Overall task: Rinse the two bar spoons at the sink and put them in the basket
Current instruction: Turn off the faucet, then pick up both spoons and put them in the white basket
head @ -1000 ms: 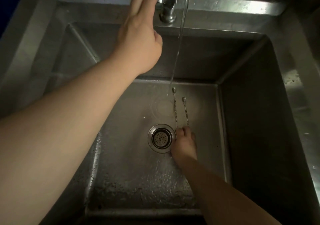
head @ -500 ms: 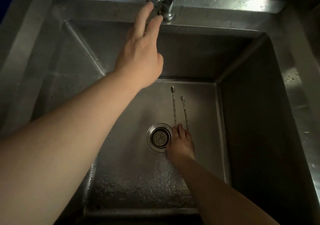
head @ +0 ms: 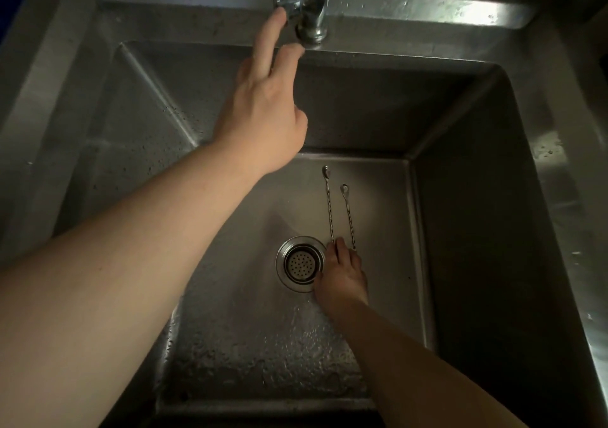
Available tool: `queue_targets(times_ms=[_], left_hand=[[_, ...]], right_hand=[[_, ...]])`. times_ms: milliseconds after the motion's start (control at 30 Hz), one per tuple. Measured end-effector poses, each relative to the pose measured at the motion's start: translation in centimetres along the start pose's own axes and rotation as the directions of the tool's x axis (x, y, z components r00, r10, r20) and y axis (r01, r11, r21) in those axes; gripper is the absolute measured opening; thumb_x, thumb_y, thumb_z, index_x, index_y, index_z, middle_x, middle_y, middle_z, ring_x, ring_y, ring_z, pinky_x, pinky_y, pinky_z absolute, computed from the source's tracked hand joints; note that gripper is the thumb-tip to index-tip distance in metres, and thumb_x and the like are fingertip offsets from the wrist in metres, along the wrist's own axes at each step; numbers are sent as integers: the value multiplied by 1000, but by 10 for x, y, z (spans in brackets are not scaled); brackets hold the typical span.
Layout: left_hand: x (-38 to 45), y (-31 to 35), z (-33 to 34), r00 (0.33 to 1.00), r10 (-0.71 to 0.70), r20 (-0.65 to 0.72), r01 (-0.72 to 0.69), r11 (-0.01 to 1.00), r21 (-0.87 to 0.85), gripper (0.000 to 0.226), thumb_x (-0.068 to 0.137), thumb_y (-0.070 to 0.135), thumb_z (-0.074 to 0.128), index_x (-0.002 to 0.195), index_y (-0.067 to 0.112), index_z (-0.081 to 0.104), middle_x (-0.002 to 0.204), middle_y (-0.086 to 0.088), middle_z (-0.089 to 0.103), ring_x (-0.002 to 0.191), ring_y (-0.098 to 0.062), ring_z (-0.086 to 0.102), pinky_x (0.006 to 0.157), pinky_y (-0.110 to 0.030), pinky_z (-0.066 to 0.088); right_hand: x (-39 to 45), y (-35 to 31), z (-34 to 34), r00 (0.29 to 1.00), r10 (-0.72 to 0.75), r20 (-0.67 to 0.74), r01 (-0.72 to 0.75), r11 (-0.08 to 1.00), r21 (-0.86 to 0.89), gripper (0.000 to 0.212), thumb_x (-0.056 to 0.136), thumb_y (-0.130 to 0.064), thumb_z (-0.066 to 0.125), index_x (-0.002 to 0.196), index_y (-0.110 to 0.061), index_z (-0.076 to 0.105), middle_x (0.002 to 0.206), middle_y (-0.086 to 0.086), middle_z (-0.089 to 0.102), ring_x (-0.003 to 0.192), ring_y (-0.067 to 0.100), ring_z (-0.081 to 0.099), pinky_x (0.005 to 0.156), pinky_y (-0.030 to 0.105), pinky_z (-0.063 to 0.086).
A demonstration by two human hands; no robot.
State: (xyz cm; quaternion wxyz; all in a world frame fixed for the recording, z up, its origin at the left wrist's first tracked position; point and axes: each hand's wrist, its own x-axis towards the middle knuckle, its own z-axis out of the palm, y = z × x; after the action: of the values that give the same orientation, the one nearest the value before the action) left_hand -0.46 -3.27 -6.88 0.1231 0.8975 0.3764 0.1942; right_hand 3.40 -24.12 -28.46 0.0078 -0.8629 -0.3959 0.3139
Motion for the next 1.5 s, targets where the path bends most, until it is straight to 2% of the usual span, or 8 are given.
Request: queue_targets(times_ms=[100,200,433,533,633,867,1267,1500], left_hand=[[-3,2,3,1000,-20,-1,20,998,-51,71,83,10,61,147,18,29,164,-5,2,144,-33,25,105,-26,27],[-23,5,16,995,-94,-17,91,986,-141,80,85,16,61,153,22,18,164,-7,0,148,-34,13,116,-39,23],[-86,6,85,964,-239,120,261,941,-216,62,84,20,61,142,9,39,145,-14,42,131,-32,41,108,-41,38],[-106,7,121,860,-409,303,486,839,-246,45,86,21,61,128,6,53,121,-14,59,112,-31,57,95,-37,46],[-125,13,156,720,-517,462,653,730,-201,25,85,23,62,106,9,67,106,-12,70,99,-32,65,80,-31,49],[-152,23,207,549,-575,607,763,641,-83,29,78,39,70,83,11,69,87,-11,74,86,-28,68,65,-27,46],[-164,16,216,524,-573,629,742,670,-7,28,87,23,58,93,-1,71,99,-20,73,99,-36,66,78,-35,49],[-170,12,201,589,-570,573,707,707,-25,26,92,22,54,91,1,69,100,-21,72,99,-38,64,78,-36,45]], right_hand=[[-1,-1,-3,1000,-9,-4,9,1000,4,70,93,-26,49,155,-16,17,164,0,10,146,27,16,113,40,28],[0,0,-8,1000,-15,19,14,998,55,69,93,-24,48,155,-16,18,164,0,10,146,27,15,115,40,27],[4,8,-19,999,-48,-7,48,993,110,53,94,-22,49,146,-16,38,160,4,25,140,28,26,110,39,34],[6,16,-25,983,-19,-180,50,985,166,29,91,-15,51,118,-8,61,133,14,51,118,35,50,96,37,46],[13,28,-30,944,148,-294,-74,965,250,16,91,-14,53,100,-5,65,113,17,57,98,35,58,82,36,49],[24,46,-27,956,267,-122,-231,941,248,20,93,-27,58,101,-10,64,106,12,65,94,30,63,77,33,49],[26,43,-25,967,248,-58,-231,950,211,21,94,-11,49,103,-1,66,111,20,68,102,33,65,77,30,47],[15,33,-28,967,253,-22,-244,949,198,22,89,-15,56,101,-1,68,109,19,70,103,33,65,76,30,48]])
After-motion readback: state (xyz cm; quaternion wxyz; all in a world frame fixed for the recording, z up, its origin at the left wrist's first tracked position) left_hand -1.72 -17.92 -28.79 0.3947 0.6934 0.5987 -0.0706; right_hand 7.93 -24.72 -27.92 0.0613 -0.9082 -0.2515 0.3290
